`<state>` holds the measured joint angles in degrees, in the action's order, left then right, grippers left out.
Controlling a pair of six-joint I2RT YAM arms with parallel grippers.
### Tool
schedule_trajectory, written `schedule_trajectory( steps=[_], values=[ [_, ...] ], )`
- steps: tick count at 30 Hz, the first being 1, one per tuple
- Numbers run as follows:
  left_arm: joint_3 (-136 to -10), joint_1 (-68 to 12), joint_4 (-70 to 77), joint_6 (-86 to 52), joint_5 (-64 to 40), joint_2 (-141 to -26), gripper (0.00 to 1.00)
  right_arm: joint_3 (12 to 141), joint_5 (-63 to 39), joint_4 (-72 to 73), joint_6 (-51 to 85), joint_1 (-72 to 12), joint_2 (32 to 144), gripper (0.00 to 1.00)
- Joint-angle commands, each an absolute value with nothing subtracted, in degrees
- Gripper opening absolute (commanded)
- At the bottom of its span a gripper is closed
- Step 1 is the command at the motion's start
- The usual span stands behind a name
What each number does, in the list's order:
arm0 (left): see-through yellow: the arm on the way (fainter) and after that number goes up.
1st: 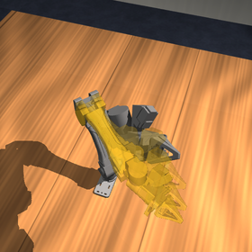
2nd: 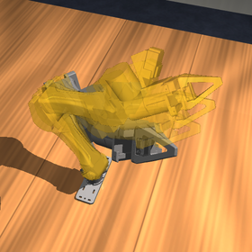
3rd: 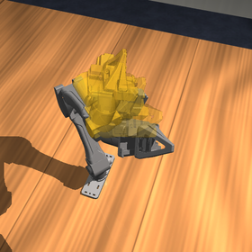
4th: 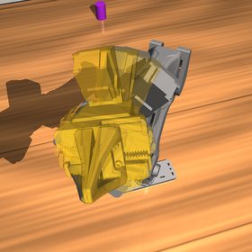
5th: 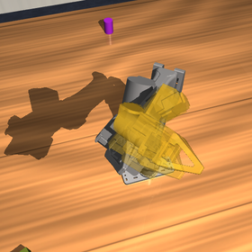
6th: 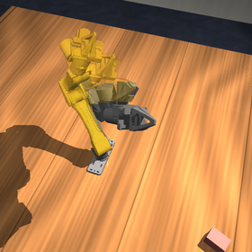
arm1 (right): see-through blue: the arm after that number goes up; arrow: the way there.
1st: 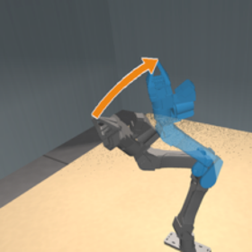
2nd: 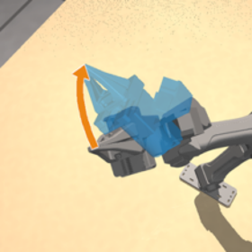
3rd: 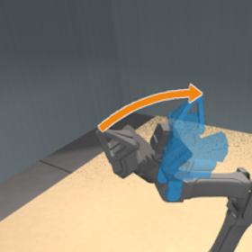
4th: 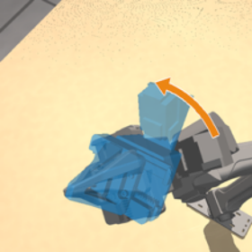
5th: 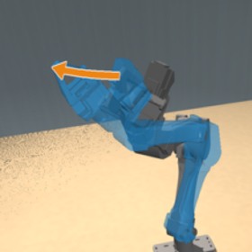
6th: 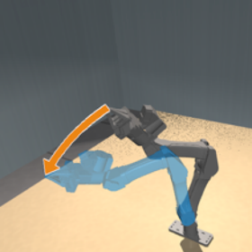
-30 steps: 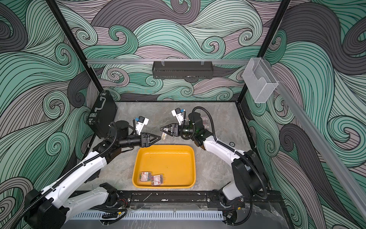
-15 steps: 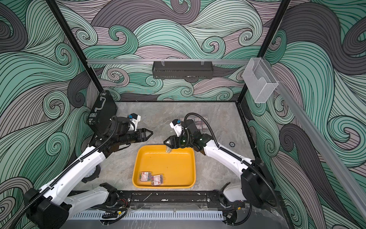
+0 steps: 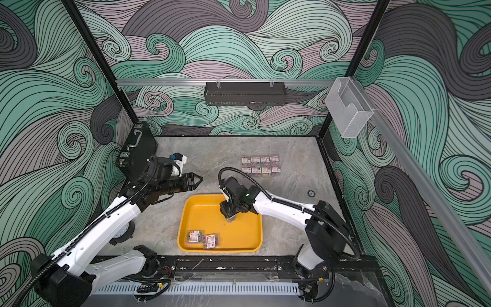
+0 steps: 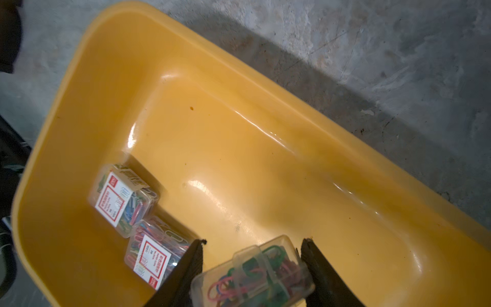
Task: Take the paper clips out of the storage box
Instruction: Place the boxed paper clips in the storage box.
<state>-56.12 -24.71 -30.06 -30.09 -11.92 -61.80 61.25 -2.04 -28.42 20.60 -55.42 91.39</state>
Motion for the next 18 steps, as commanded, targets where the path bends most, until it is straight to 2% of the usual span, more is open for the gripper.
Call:
schedule_trajectory(
  steps=[1, 18],
  values=[
    [-56.4, -23.9, -32.0, -29.8, -10.8, -60.7, 0.62, 64.3, 5.3, -32.6, 22.9, -57.3, 95.0, 0.40],
    [-56.3, -23.6, -32.3, -29.2, -11.8, -60.8, 0.62, 66.9, 7.7, -33.7, 24.0, -57.8, 100.4, 0.50]
  ],
)
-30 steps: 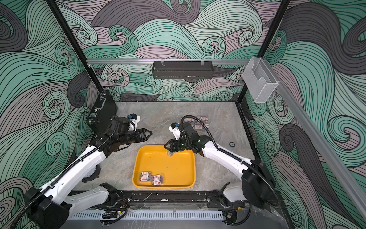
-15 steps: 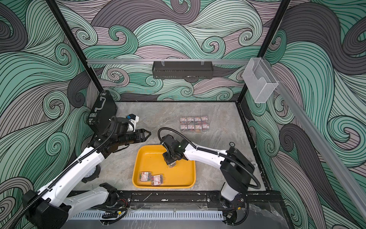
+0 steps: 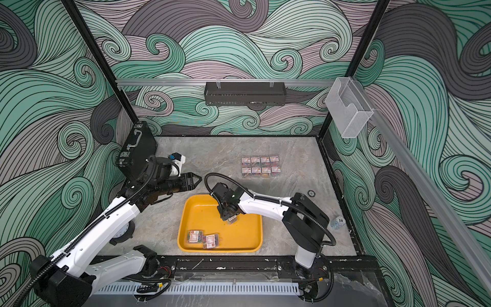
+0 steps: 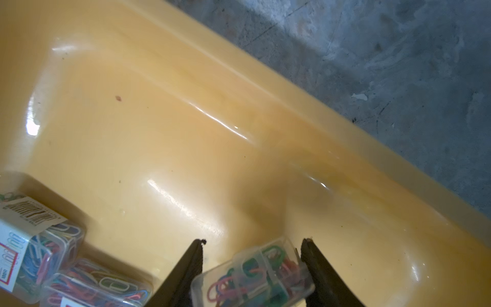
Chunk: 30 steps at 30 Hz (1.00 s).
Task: Take the paper clips out of the storage box
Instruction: Place the boxed paper clips in the storage box.
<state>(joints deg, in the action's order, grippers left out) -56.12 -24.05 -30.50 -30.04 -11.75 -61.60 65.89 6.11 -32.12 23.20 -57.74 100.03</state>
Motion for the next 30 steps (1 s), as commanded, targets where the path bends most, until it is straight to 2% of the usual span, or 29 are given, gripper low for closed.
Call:
schedule_trajectory(
  steps=[1, 19, 30],
  values=[
    [-56.1, -23.6, -31.9, -28.9, -12.5, -60.6, 0.62, 66.9, 8.0, -33.8, 24.0, -57.8, 100.4, 0.51],
    [-56.1, -23.6, -31.5, -28.2, -13.4, -59.4, 0.63, 67.1, 9.7, -34.6, 23.2, -57.7, 99.1, 0.70],
    [-55.5, -23.6, -31.6, -28.0, -13.7, -59.5, 0.63, 64.1, 8.9, -35.0, 24.2, -57.7, 97.5, 0.77]
  ],
)
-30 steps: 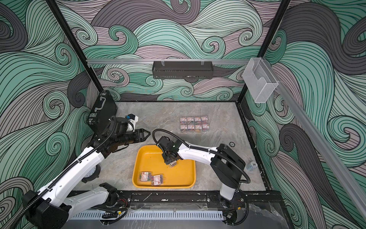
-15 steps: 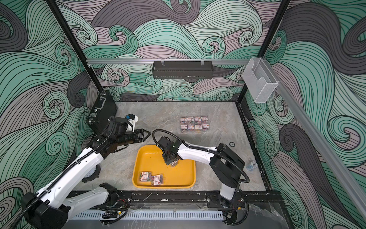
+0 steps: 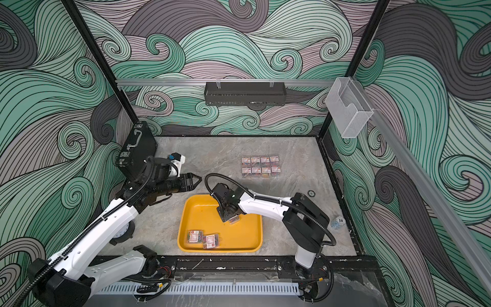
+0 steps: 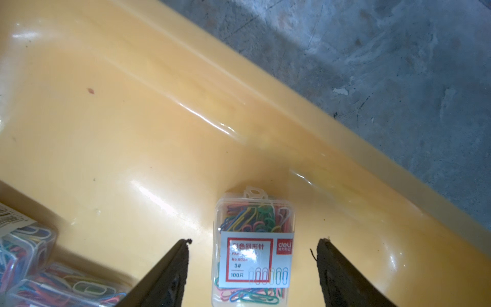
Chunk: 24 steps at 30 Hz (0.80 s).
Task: Take the paper clips out of the storage box
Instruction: Place the boxed paper clips in the storage box, then pick up the boxed paper clips from the storage box.
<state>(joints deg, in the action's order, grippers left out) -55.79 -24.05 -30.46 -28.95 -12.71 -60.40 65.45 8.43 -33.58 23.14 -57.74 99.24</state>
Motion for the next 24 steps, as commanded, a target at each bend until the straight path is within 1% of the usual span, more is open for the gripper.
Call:
schedule_trajectory(
  steps=[1, 7, 17, 24],
  values=[
    [-55.4, -23.6, -31.4, -28.1, -13.7, -59.5, 0.63, 63.7, 8.8, -34.8, 24.4, -57.8, 97.4, 0.77],
    [-54.8, -23.6, -30.9, -28.1, -14.6, -59.3, 0.63, 61.5, 7.2, -32.2, 25.9, -57.8, 97.4, 0.77],
    [-54.0, -23.6, -30.5, -27.8, -15.0, -59.1, 0.63, 61.3, 5.9, -30.8, 25.9, -57.7, 98.7, 0.64],
    [-54.0, -23.6, -30.7, -27.4, -15.4, -59.2, 0.63, 61.4, 5.8, -30.8, 26.0, -57.7, 99.4, 0.63]
  ],
)
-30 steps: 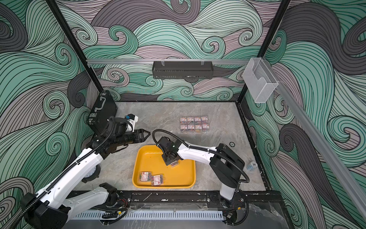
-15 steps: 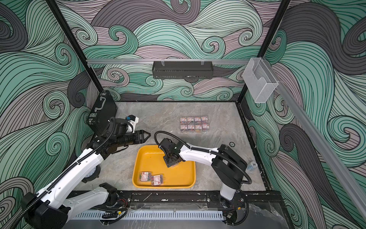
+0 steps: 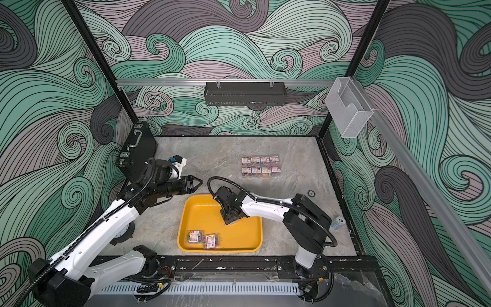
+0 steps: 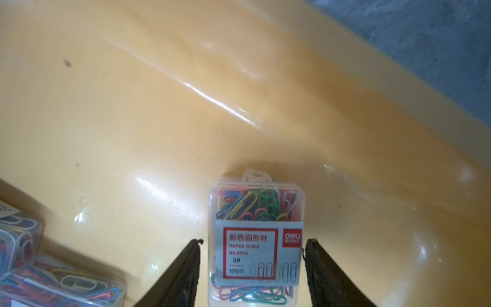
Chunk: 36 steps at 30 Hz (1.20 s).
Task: Take the paper clips out of the storage box
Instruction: Pick up the boxed paper clips from the storage box.
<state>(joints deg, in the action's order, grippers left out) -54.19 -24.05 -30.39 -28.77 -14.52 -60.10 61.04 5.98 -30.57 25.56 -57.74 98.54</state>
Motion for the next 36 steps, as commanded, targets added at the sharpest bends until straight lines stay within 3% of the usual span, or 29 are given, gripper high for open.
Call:
schedule_trajectory(
  steps=[1, 12, 20, 36],
  values=[
    [-54.0, -23.6, -30.6, -27.5, -15.4, -59.2, 0.63, 61.4, 5.8, -30.8, 25.9, -57.8, 99.3, 0.63],
    [-53.9, -23.6, -30.9, -27.4, -15.6, -58.8, 0.63, 61.8, 5.3, -31.3, 25.8, -57.7, 100.5, 0.64],
    [-53.9, -23.6, -31.0, -27.4, -15.5, -58.9, 0.63, 61.9, 5.5, -31.7, 25.1, -57.7, 99.5, 0.53],
    [-52.9, -23.6, -28.7, -28.2, -15.4, -58.9, 0.63, 61.0, 1.6, -34.2, 20.5, -52.8, 83.0, 0.49]
  ],
)
